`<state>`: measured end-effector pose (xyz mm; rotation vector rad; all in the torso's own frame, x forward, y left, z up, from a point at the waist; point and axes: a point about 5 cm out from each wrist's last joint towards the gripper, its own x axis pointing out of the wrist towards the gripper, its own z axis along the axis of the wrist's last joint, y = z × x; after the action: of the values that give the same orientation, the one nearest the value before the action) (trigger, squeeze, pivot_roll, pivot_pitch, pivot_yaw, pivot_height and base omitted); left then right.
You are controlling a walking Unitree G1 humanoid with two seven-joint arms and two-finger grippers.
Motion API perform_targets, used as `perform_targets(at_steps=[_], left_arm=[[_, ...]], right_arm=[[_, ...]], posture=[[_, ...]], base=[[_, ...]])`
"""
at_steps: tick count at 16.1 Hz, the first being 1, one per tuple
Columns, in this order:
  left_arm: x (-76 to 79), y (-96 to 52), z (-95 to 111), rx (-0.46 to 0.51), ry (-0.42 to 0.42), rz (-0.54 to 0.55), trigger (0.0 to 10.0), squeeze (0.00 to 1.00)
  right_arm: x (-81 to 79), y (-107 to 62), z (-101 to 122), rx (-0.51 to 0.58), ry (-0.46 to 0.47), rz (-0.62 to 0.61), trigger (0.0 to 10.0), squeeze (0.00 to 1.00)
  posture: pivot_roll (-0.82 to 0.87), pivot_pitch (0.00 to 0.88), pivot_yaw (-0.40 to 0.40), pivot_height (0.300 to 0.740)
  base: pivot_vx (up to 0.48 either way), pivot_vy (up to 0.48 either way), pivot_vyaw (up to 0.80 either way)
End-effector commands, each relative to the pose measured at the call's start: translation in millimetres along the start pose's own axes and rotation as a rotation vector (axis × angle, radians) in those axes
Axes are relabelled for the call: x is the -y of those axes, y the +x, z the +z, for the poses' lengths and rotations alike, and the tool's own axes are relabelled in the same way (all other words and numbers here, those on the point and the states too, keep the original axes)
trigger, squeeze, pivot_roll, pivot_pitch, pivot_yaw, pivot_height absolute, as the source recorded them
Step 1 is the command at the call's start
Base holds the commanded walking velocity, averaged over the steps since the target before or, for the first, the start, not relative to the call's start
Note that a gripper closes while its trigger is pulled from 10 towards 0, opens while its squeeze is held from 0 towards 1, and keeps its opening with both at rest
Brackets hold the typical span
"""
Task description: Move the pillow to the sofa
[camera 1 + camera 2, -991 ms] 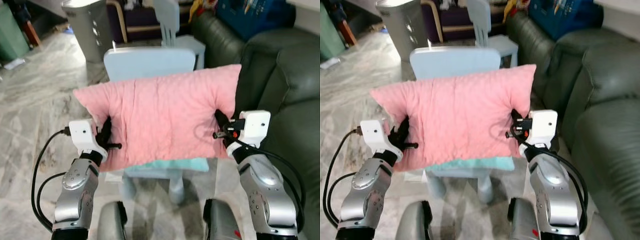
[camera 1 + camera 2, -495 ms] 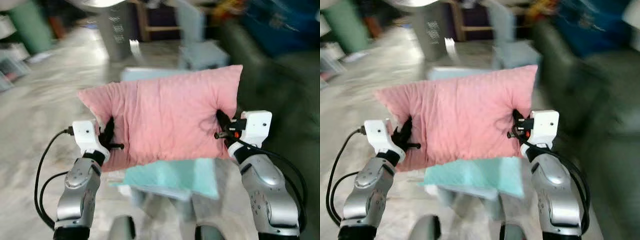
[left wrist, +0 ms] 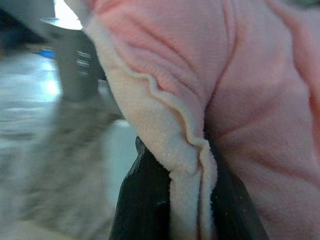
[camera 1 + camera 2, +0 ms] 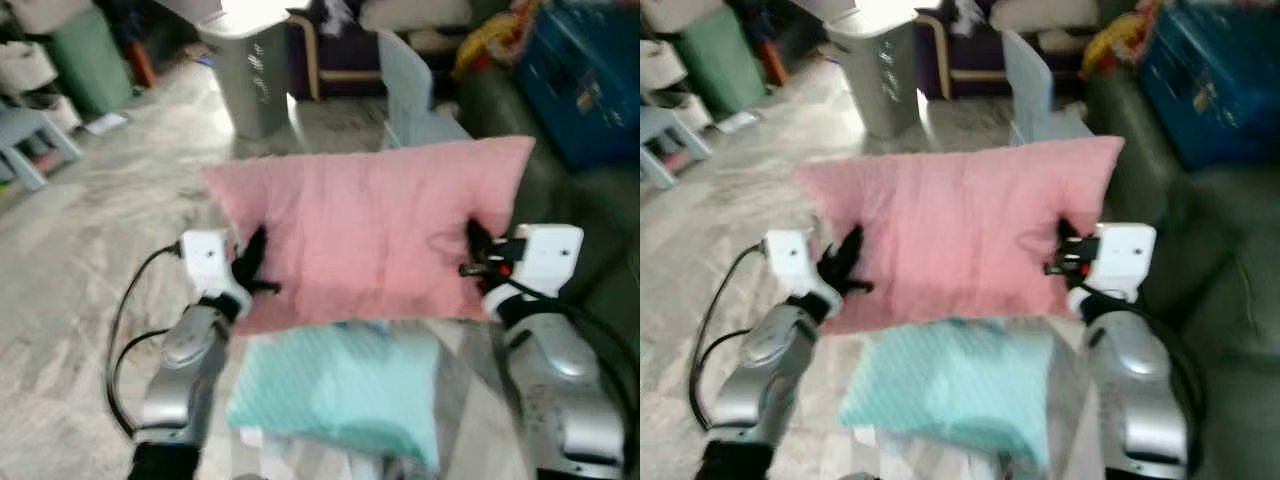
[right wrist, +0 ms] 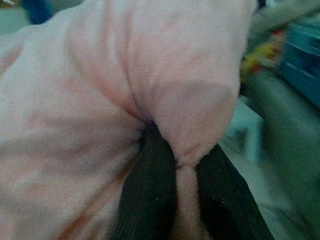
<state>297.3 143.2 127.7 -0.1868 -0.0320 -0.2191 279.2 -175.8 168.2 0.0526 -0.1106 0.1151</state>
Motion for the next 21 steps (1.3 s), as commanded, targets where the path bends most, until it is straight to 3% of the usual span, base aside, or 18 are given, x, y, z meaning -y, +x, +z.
perform_targets(at_steps=[1, 15, 17, 18, 20, 21], left_arm=[[-24.0, -8.8, 2.4, 0.007, 0.015, 0.090, 10.0, 0.00], [-22.8, -5.3, -3.2, -0.057, 0.048, 0.097, 10.0, 0.00], [-24.9, -4.1, -2.0, -0.075, 0.068, 0.134, 10.0, 0.00], [-24.9, -2.5, 1.3, -0.072, 0.120, 0.138, 10.0, 0.00], [-22.5, -2.1, 2.2, -0.049, 0.065, 0.078, 10.0, 0.00], [-23.8, -3.3, 1.2, -0.058, 0.067, 0.102, 10.0, 0.00]], right_arm=[[-14.7, 4.5, 12.8, 0.056, 0.009, 0.054, 10.0, 0.00], [-14.6, 5.6, 11.6, 0.038, 0.018, 0.052, 10.0, 0.00], [-14.1, 6.0, 11.7, 0.035, 0.017, 0.054, 10.0, 0.00], [-14.1, 6.3, 12.0, 0.032, 0.023, 0.053, 10.0, 0.00], [-14.0, 7.0, 12.3, 0.029, 0.029, 0.054, 10.0, 0.00], [-13.7, 7.0, 11.7, 0.023, 0.031, 0.054, 10.0, 0.00]], posture=[[-0.17, 0.000, 0.069, 0.740], [-0.17, 0.000, 0.065, 0.740], [-0.17, 0.000, 0.065, 0.740], [-0.17, 0.000, 0.061, 0.740], [-0.17, 0.000, 0.060, 0.740], [-0.17, 0.000, 0.060, 0.740]], base=[[0.000, 0.000, 0.00], [0.000, 0.000, 0.00], [0.000, 0.000, 0.00], [0.000, 0.000, 0.00], [0.000, 0.000, 0.00], [0.000, 0.000, 0.00]])
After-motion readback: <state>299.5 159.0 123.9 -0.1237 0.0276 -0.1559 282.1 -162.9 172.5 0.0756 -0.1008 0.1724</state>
